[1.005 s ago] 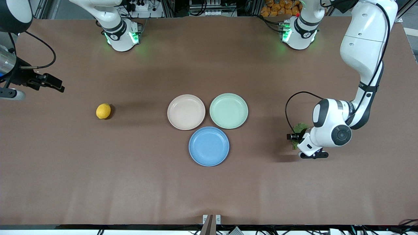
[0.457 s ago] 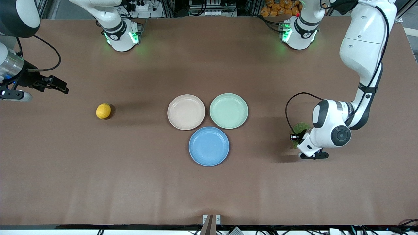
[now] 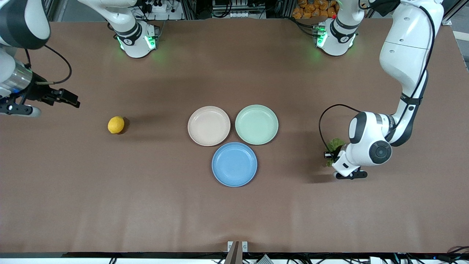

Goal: Place lemon and lettuce in plates
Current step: 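Grasp the lettuce leaf with the left gripper while the right gripper approaches the lemon, then carry the lettuce over the pale green plate with the left gripper, then release the lettuce onto the green plate while the right gripper grasps the lemon, then withdraw the left gripper back toward its side of the table, then lift the lemon and carry it over the beige plate with the right gripper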

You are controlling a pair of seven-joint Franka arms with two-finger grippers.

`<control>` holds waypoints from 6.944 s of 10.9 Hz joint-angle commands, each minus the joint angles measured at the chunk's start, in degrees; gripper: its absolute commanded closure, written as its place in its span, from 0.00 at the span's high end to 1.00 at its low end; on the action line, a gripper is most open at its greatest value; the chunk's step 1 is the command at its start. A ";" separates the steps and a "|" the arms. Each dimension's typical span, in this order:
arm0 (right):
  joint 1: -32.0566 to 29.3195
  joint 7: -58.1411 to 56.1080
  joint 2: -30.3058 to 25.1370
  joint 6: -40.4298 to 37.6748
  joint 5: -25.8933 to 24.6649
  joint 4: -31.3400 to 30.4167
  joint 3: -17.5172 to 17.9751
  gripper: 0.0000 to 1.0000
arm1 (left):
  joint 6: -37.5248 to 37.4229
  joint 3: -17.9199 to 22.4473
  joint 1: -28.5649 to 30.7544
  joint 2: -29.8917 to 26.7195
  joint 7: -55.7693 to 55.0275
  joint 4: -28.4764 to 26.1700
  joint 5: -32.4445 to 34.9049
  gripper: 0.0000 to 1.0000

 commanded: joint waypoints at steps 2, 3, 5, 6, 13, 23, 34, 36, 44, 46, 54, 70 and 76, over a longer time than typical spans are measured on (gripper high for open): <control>-0.65 -0.88 4.12 13.25 -0.53 -8.02 0.45 1.00 | -7.97 -0.32 -4.59 -3.11 -9.31 3.78 0.95 0.00; -0.64 -0.88 4.92 13.18 -0.53 -8.03 0.45 1.00 | -11.39 -0.32 -6.08 -3.63 -10.55 5.88 0.60 0.00; -0.91 -0.97 7.11 13.26 -0.53 -8.21 0.45 1.00 | -15.28 -2.07 -7.41 -4.25 -14.22 9.58 -2.72 0.00; -0.91 -0.97 8.25 13.35 -0.53 -8.47 0.45 1.00 | -15.47 -3.30 -7.50 -4.25 -16.69 10.12 -4.13 0.00; -0.91 -0.97 13.44 20.45 0.00 -11.62 0.53 1.00 | -13.10 -7.70 -14.88 -1.80 -29.88 12.93 -4.59 0.00; -0.64 -0.88 19.42 33.99 0.08 -17.86 0.53 1.00 | -6.68 -7.35 -22.71 4.10 -43.24 12.41 -3.89 1.00; -0.64 -0.79 23.47 45.26 0.08 -22.97 0.62 1.00 | -22.82 -6.91 -16.31 -13.11 -39.59 12.59 7.63 1.00; -0.64 -0.79 24.43 46.74 0.08 -23.23 0.53 1.00 | -25.83 -6.91 -13.23 -16.98 -33.96 12.50 7.72 1.00; -0.73 -0.61 26.28 49.48 0.08 -23.85 0.62 0.93 | -30.67 -7.09 4.17 -27.36 -1.46 12.76 6.93 1.00; -0.73 -0.61 26.28 49.22 0.08 -23.85 0.62 0.75 | -31.98 -7.09 5.42 -28.85 0.43 12.76 6.75 1.00; -0.82 -0.26 26.20 47.90 0.08 -23.24 0.62 0.50 | -39.54 -6.65 9.02 -35.01 0.78 12.50 2.62 1.00; 6.63 17.56 24.17 15.84 0.35 -0.85 5.02 0.46 | -37.35 1.96 1.46 -36.68 1.39 10.92 -0.02 1.00; 17.44 18.99 24.17 14.41 4.66 4.70 4.93 0.46 | -35.86 2.05 1.81 -35.98 1.39 10.56 -0.02 1.00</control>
